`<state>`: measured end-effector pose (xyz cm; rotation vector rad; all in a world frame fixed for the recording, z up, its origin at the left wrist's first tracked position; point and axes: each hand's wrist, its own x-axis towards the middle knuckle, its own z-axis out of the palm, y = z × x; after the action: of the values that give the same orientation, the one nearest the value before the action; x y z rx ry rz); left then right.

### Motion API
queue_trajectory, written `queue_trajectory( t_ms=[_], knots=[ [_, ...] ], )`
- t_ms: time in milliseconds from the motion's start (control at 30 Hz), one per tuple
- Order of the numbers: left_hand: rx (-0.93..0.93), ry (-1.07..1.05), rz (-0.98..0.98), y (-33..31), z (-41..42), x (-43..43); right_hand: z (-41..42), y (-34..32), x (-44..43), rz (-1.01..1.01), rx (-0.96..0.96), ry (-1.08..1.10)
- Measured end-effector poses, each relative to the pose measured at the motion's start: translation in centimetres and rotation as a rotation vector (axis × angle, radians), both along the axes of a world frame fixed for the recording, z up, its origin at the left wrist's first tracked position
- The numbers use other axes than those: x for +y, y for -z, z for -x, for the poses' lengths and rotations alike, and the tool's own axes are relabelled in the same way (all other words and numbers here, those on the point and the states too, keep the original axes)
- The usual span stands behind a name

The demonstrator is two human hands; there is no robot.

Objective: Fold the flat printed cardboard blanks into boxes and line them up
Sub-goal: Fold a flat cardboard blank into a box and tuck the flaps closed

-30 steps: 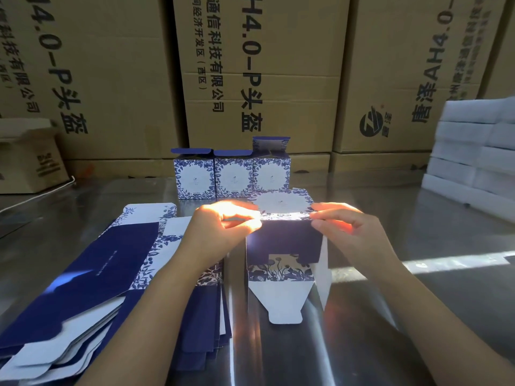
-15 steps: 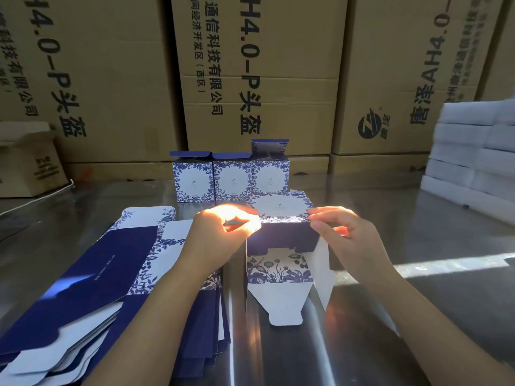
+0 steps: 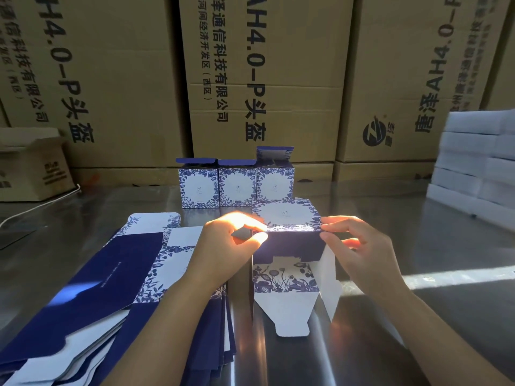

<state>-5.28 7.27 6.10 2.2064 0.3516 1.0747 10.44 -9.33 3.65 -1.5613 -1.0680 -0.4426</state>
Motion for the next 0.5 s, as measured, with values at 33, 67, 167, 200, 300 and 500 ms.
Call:
queue_trajectory(
  t_ms=[33,67,167,200,300,500],
  knots=[
    [0.001,0.0,0.002,0.04,-0.01,-0.07,-0.06,0.0,0.0,0.004,0.004,0.004],
    [0.003,-0.002,0.003,0.1,-0.07,-0.12,-0.11,0.0,0.02,0.007,0.008,0.005],
    [-0.002,-0.024,-0.025,0.2,-0.36,-0.21,-0.13,-0.02,0.04,0.013,0.006,0.008],
    [-0.007,-0.031,-0.046,0.35,-0.42,-0.16,-0.12,-0.02,0.04,0.013,0.003,0.011],
    [-0.005,-0.056,-0.083,0.66,-0.59,-0.22,-0.07,0.04,0.04,0.0,-0.008,0.023],
    [-0.034,-0.058,-0.17,0.69,-0.78,-0.95,0.83,0.03,0.23,-0.009,-0.06,-0.021]
  ],
)
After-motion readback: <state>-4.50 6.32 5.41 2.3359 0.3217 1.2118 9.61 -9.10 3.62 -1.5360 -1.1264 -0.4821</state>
